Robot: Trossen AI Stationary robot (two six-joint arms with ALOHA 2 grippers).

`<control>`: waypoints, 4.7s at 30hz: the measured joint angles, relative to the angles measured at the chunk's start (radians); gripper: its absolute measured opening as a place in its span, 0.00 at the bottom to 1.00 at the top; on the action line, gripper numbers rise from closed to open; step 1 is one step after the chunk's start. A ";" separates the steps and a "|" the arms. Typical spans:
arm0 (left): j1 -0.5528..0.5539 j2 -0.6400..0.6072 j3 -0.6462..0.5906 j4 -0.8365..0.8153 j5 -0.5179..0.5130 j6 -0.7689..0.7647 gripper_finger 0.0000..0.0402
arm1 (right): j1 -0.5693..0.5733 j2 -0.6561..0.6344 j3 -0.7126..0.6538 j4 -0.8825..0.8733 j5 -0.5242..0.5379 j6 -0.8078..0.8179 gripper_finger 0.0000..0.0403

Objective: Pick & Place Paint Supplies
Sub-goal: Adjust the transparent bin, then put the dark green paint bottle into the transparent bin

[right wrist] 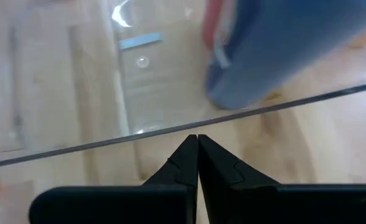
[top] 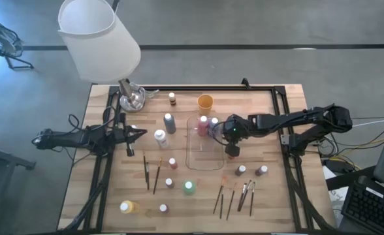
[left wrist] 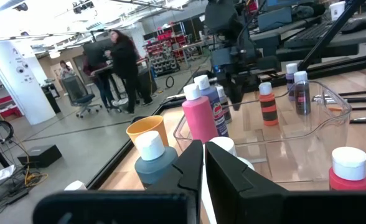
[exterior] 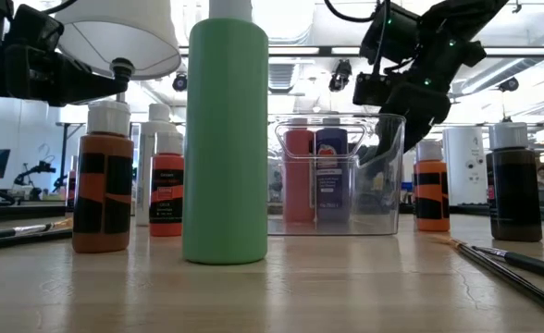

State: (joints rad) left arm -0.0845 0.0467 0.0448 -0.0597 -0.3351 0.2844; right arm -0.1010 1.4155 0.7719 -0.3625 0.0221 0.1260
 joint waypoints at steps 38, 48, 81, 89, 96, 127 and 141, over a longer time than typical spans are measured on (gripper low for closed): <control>0.000 0.000 0.000 0.000 0.000 0.000 0.06 | 0.001 -0.140 0.148 -0.284 0.108 -0.057 0.02; 0.000 0.000 0.000 0.000 0.000 0.000 0.06 | -0.066 -0.465 0.059 -0.286 -0.130 -0.041 0.02; 0.000 0.000 -0.002 0.190 0.040 -0.066 0.06 | -0.065 -0.963 0.017 -0.581 -0.204 -0.107 0.02; 0.000 0.005 0.006 0.360 0.115 -0.131 0.09 | -0.065 -0.997 0.017 -0.580 -0.204 -0.144 0.02; 0.000 0.114 0.138 0.190 0.118 -0.279 0.38 | -0.065 -0.996 0.017 -0.580 -0.205 -0.130 0.02; 0.024 0.991 0.930 -0.349 -0.131 -0.562 0.44 | -0.065 -0.995 0.017 -0.579 -0.205 -0.127 0.02; 0.135 1.129 1.055 -0.582 -0.138 -0.751 0.40 | -0.065 -0.995 0.017 -0.579 -0.205 -0.127 0.02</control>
State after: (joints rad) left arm 0.0504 1.1753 1.0996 -0.6418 -0.4732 -0.4662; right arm -0.1661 0.4202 0.7891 -0.9417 -0.1833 -0.0006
